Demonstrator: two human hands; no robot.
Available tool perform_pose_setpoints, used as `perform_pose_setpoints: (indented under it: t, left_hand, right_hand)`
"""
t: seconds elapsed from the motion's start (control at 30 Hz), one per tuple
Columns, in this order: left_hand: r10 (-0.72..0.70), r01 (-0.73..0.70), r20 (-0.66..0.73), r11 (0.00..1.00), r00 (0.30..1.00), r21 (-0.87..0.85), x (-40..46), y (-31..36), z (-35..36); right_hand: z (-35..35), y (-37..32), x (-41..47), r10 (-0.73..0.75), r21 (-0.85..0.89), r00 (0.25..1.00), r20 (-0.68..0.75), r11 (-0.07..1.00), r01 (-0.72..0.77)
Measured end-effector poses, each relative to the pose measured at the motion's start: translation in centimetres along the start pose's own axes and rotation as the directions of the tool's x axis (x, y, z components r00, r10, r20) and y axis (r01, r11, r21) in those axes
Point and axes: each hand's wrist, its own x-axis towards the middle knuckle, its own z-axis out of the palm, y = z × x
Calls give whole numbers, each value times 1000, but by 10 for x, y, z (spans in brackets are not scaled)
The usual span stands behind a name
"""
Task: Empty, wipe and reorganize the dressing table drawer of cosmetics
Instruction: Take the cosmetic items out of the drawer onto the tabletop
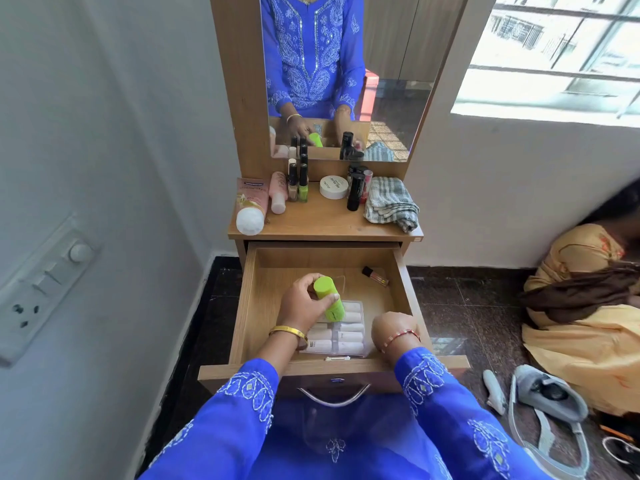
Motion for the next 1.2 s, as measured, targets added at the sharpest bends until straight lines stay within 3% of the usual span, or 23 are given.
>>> perform_pose_setpoints:
  t: [0.13,0.23,0.33,0.47,0.63,0.77,1.0,1.2]
  left_hand:
    - [12,-12,-5,1000,1000,10,0,2,-1]
    - [9,-9,-13,1000,1000,10,0,1,0]
    - [8,-8,-23,1000,1000,13,1,0,0]
    - [10,-9,-26,1000,1000,10,1,1,-2]
    - [11,-11,-31,1000,999,8,0,2,-2]
    - [15,-15,-24,1000,1000,7,-1,4,-3]
    - [10,-14,-67,998,998,-62,-2,6,-4]
    - [97,-112,-184,991,978,-72,13,29,-18]
  right_hand:
    - [-1,0,3,-1,-15,999,42,1000,2]
    - [0,4,3,-57,14,998,-23,998,57]
    - [-3,10,2,-138,114,981,-134,982,153]
    - [-19,10,6,-175,293,970,-172,931,220]
    - [-31,9,11,-165,666,964,-207,698,262]
    - [-31,8,12,-170,817,961,-220,506,277]
    - [-35,9,16,-101,841,931,-350,403,360]
    - [-77,6,18,-66,730,832,-550,446,518]
